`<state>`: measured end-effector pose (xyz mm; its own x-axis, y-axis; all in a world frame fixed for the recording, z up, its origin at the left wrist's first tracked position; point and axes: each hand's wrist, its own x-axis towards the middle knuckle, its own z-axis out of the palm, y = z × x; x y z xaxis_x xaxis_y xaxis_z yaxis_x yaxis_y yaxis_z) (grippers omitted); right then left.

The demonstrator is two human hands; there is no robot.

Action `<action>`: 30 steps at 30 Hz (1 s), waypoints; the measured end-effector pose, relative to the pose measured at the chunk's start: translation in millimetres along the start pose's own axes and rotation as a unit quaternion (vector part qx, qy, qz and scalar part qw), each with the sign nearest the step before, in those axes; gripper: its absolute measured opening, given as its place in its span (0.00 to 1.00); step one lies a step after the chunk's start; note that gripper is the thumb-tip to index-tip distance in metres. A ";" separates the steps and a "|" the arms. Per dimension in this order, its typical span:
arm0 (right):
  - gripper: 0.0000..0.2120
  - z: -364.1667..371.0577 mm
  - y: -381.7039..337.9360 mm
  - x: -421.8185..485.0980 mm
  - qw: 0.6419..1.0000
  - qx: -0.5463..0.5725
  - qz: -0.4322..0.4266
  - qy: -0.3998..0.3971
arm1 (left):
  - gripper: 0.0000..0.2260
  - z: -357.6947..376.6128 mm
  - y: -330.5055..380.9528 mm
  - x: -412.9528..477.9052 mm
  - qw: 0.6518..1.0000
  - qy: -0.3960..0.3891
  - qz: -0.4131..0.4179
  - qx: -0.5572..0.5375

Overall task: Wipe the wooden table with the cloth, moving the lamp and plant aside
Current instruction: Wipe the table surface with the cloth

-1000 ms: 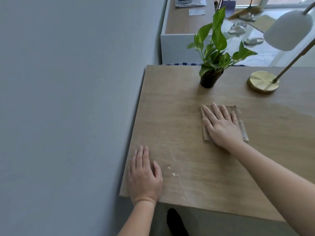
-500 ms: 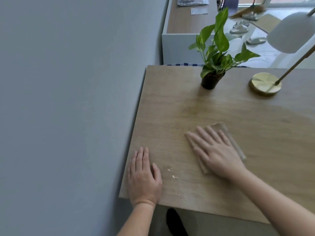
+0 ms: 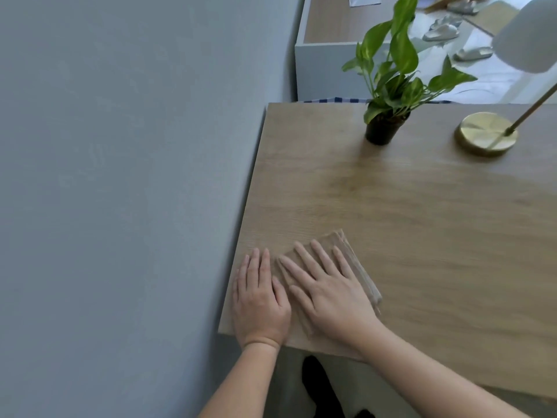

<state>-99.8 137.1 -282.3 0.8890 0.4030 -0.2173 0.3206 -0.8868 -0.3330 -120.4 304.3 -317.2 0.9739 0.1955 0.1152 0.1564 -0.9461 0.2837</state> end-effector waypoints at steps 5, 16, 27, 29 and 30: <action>0.26 -25.2 76.0 -60.4 0.998 -0.032 0.053 -0.007 | 0.26 -3.7 6.2 -1.0 1.000 0.003 -0.004 -0.001; 0.28 20.8 -24.9 -14.8 0.993 0.006 0.108 0.039 | 0.26 0.4 2.2 -1.1 1.000 0.012 0.000 -0.003; 0.27 -20.2 105.6 -73.5 0.957 0.003 0.281 0.067 | 0.26 -2.4 4.8 -5.7 1.000 0.002 -0.008 -0.010; 0.28 -24.3 94.2 -33.2 0.949 0.022 0.306 0.077 | 0.26 -1.9 5.9 -5.5 1.000 0.005 -0.008 -0.017; 0.28 -22.9 81.2 -18.9 0.950 0.025 0.301 0.078 | 0.26 -1.6 6.6 -5.5 1.000 0.006 -0.008 -0.020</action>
<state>-83.1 52.4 -284.2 0.9455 -0.2149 -0.2446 -0.2730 -0.9326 -0.2361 -124.9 297.5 -314.5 0.9690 0.2150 0.1220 0.1660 -0.9317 0.3232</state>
